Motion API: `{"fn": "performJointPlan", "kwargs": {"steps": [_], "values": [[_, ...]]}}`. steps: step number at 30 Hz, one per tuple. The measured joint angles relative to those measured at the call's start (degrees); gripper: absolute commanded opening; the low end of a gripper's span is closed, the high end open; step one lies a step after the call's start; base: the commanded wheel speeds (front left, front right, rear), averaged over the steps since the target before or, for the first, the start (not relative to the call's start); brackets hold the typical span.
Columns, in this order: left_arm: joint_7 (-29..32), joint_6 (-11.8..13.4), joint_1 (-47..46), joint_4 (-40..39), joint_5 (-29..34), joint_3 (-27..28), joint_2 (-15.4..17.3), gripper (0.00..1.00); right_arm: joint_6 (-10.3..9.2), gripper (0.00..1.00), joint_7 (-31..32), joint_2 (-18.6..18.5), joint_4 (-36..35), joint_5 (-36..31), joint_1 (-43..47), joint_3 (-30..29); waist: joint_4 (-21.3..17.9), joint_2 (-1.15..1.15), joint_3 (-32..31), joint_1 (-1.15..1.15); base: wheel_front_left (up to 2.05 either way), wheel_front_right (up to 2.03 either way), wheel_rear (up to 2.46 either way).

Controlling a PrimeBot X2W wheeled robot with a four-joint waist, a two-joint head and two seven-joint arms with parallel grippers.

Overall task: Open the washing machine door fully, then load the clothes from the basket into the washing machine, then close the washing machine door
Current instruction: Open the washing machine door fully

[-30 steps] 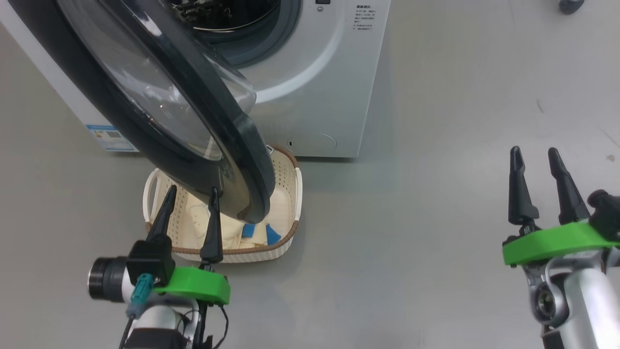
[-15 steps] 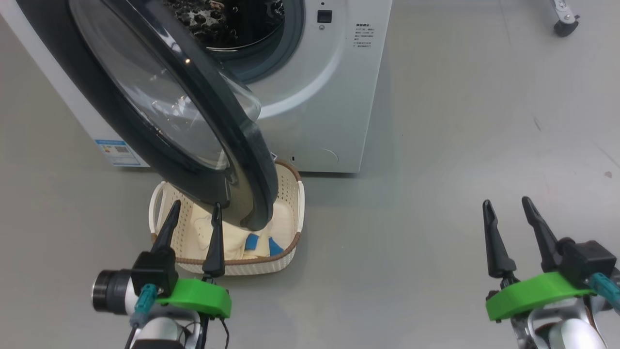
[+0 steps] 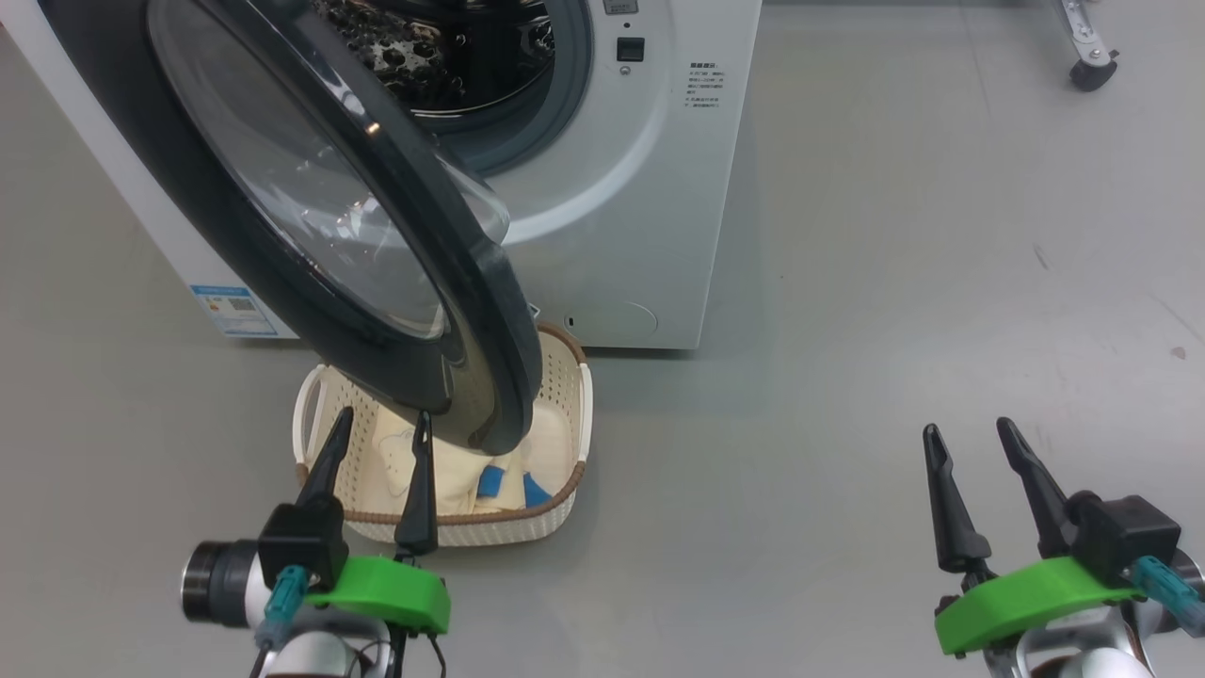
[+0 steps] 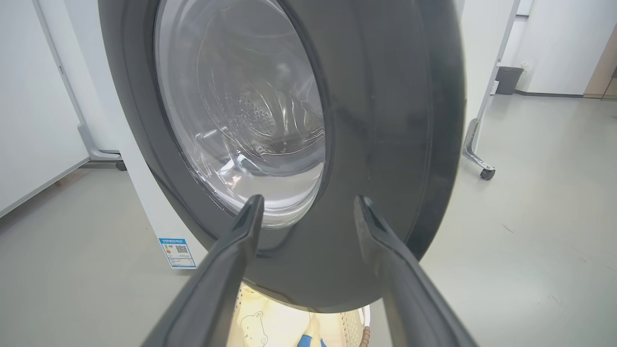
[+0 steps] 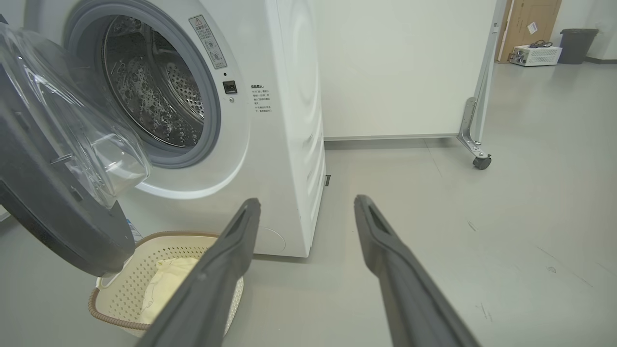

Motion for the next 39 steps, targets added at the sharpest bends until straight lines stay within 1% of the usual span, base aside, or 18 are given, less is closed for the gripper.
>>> {"fn": "performJointPlan", "kwargs": {"steps": [18, 19, 20, 21, 22, 29, 31, 35, 39], "values": [[0.00, 0.05, 0.09, 1.81, -0.18, 0.32, -0.02, 1.00, 0.00, 1.00, 0.24, 0.02, -0.23, 0.58, 0.31, 0.45, 0.01, 0.00, -0.15, 0.00, 0.00, 0.00, 0.00], [0.00, 0.05, 0.06, 2.19, -0.18, 0.31, -0.02, 0.80, 0.00, 1.00, 0.25, 0.02, -0.23, 0.58, 0.47, 0.45, -0.02, 0.00, -0.15, 0.00, 0.00, 0.00, 0.00], [0.00, 0.05, 0.05, 2.59, -0.19, 0.31, -0.02, 0.44, 0.00, 1.00, 0.25, 0.02, -0.23, 0.58, 0.66, 0.46, -0.05, 0.00, -0.12, 0.00, 0.00, 0.00, 0.00], [0.00, 0.05, 0.05, 2.90, -0.25, 0.31, -0.02, 0.28, 0.00, 1.00, 0.26, 0.02, -0.23, 0.59, 0.82, 0.49, -0.08, 0.00, -0.08, 0.00, 0.00, 0.00, 0.00], [0.00, 0.08, -0.02, 3.26, -0.62, 0.31, -0.02, 0.00, 0.00, 1.00, 0.31, 0.02, -0.23, 0.59, 0.92, 0.56, -0.10, 0.00, -0.06, 0.00, 0.00, 0.00, 0.00], [0.00, 0.19, -2.55, 4.66, -0.74, 0.31, 0.05, 0.00, 0.00, 1.00, 0.33, 0.02, -0.58, 0.92, 0.92, 0.57, 0.04, 0.00, 0.57, 0.00, 0.00, 0.00, 0.00], [0.00, 0.66, -3.69, 4.39, -0.66, 0.40, 0.22, 0.00, 0.00, 1.00, 0.43, 0.02, -0.64, 0.92, 0.92, 0.57, 0.15, 0.00, 0.72, 0.00, 0.00, 0.00, 0.00], [0.00, 1.89, -5.80, 2.04, -0.48, 1.22, 0.84, 0.00, 0.00, 1.00, 0.73, 0.03, -0.68, 0.92, 0.91, 0.56, 0.33, 0.00, 0.84, 0.00, 0.00, 0.00, 0.00], [0.00, 3.20, -8.14, -2.83, 0.84, 1.86, 1.86, 0.00, 0.00, 1.00, 0.73, 0.04, -0.68, 0.92, 0.91, 0.51, 0.44, 0.00, 0.79, 0.01, 0.00, 0.00, 0.00]]}}
